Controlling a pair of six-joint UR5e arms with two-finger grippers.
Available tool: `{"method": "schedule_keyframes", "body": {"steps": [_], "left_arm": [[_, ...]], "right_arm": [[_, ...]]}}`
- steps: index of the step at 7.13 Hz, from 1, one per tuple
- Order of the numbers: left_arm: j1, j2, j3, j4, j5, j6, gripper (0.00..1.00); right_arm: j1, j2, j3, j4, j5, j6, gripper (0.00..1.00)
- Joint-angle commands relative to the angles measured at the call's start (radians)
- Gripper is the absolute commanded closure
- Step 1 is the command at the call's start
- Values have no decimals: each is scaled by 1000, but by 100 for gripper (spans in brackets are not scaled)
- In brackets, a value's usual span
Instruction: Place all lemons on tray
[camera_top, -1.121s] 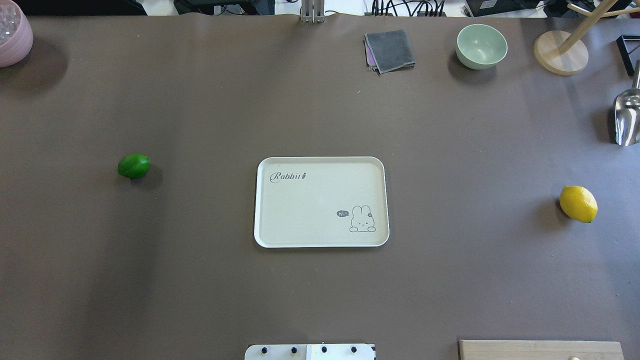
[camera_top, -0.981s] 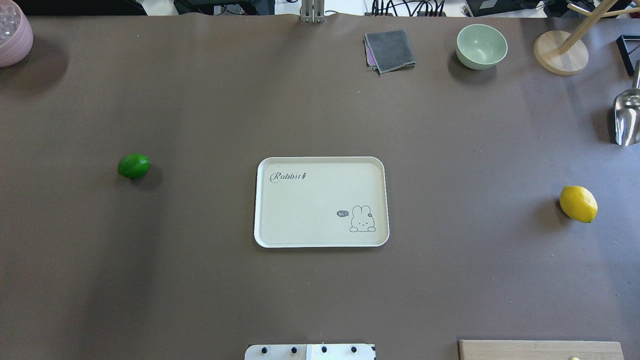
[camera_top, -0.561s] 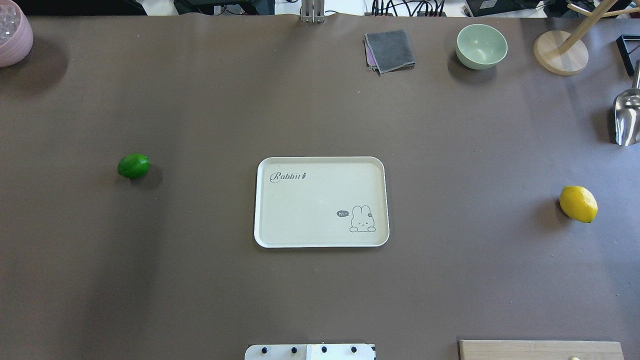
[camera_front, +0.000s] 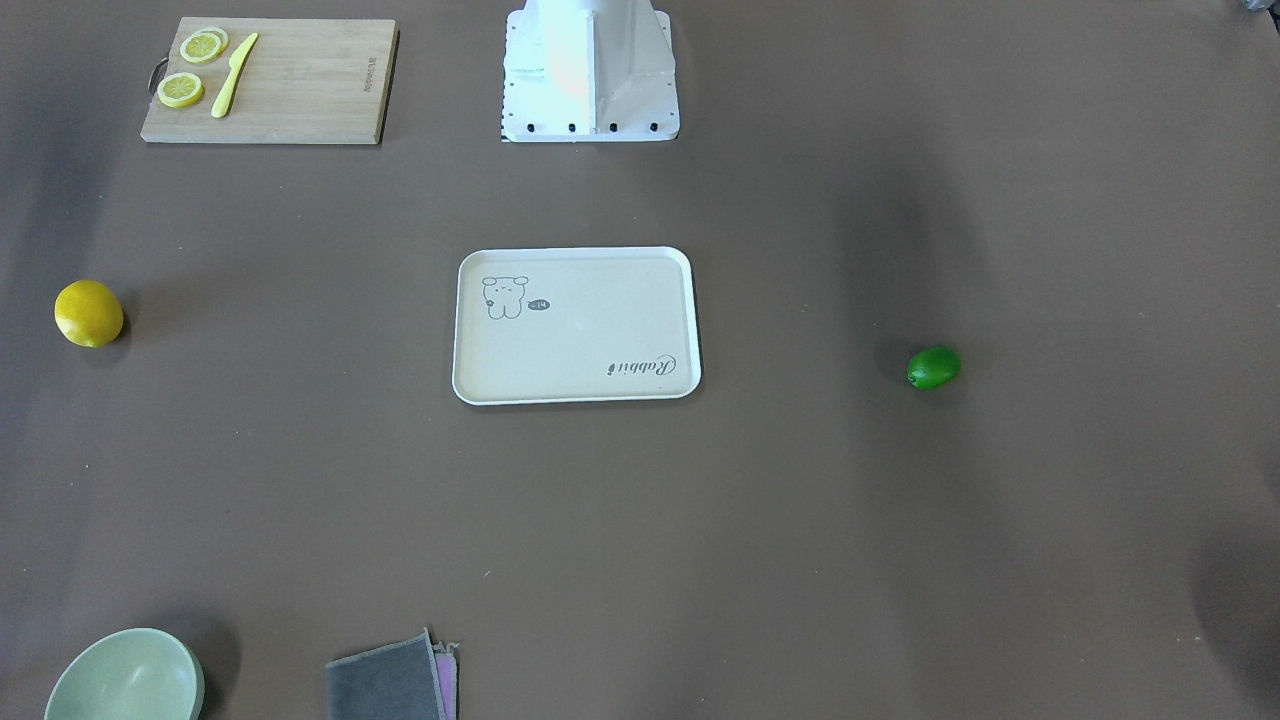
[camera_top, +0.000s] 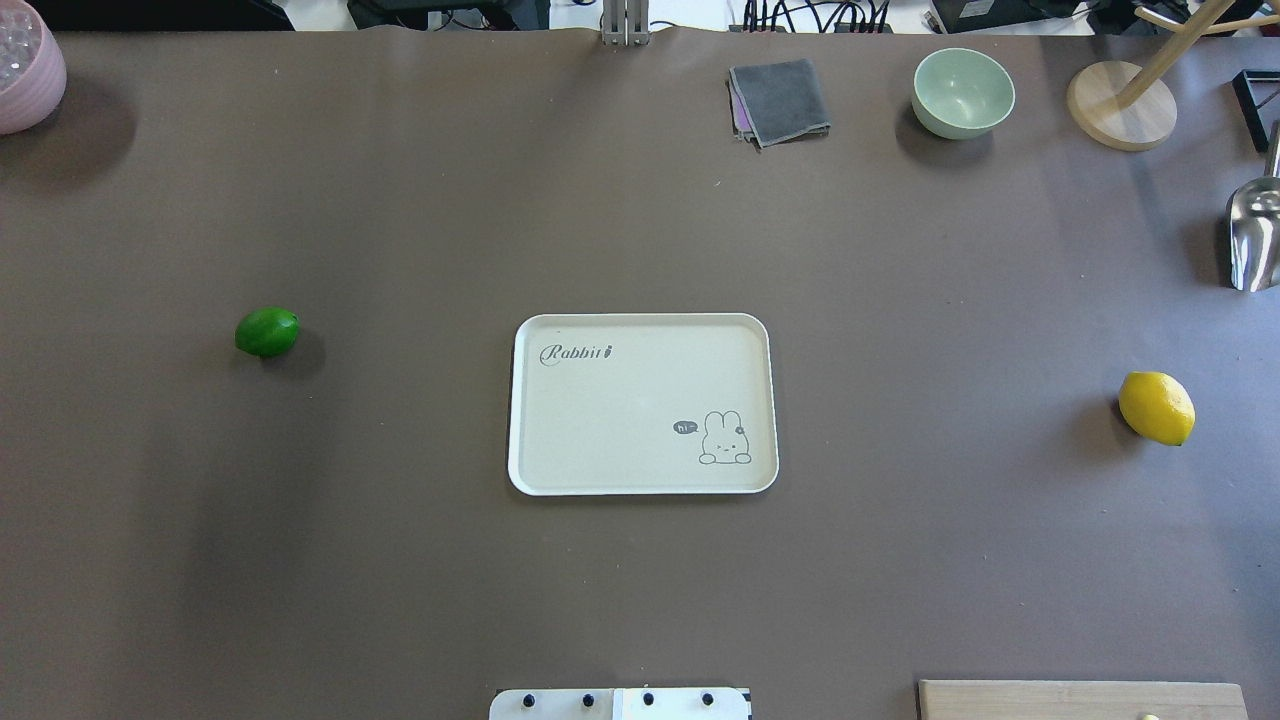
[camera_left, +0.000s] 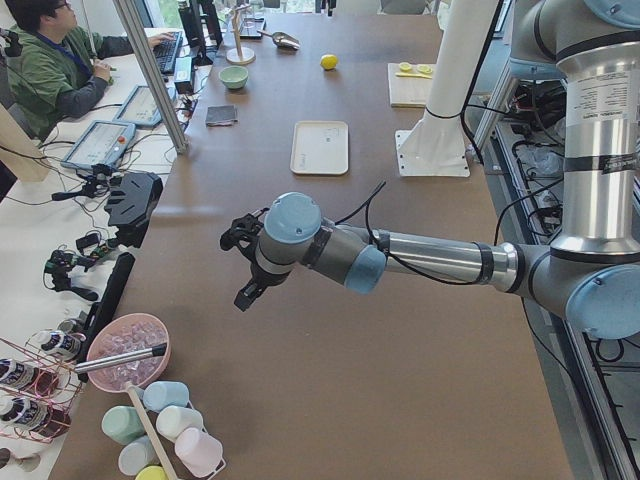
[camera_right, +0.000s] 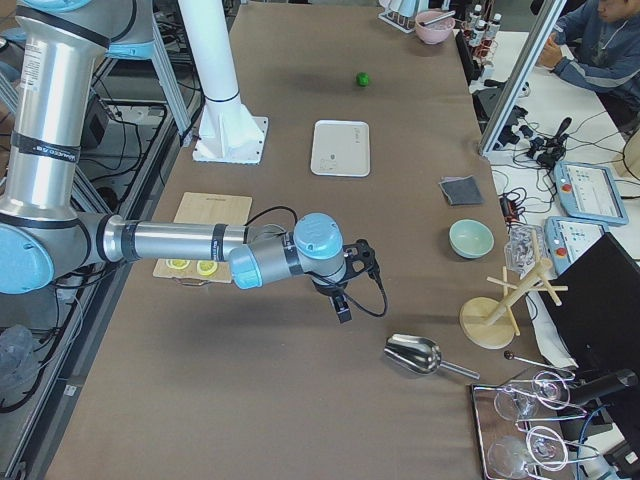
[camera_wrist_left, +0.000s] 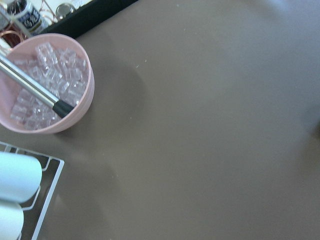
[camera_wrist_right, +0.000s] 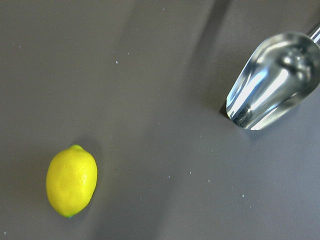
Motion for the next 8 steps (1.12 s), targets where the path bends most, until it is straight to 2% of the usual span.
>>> {"method": "schedule_keyframes", "body": {"steps": [1, 2, 3, 4, 5, 8], "left_arm": [[38, -9, 43, -84, -25, 5, 1], [115, -12, 45, -132, -17, -24, 1], [188, -27, 44, -151, -18, -120, 1], [316, -61, 47, -163, -14, -195, 1], [397, -108, 54, -164, -5, -287, 1], [583, -147, 62, -202, 191, -397, 1]], "right_arm": [[-53, 19, 2, 121, -55, 215, 0], [-120, 42, 2, 161, -61, 336, 0], [-211, 55, 2, 227, -134, 482, 0], [-306, 64, 1, 253, -230, 589, 0], [-354, 88, -1, 252, -263, 653, 0], [-382, 93, 1, 254, -266, 682, 0]]}}
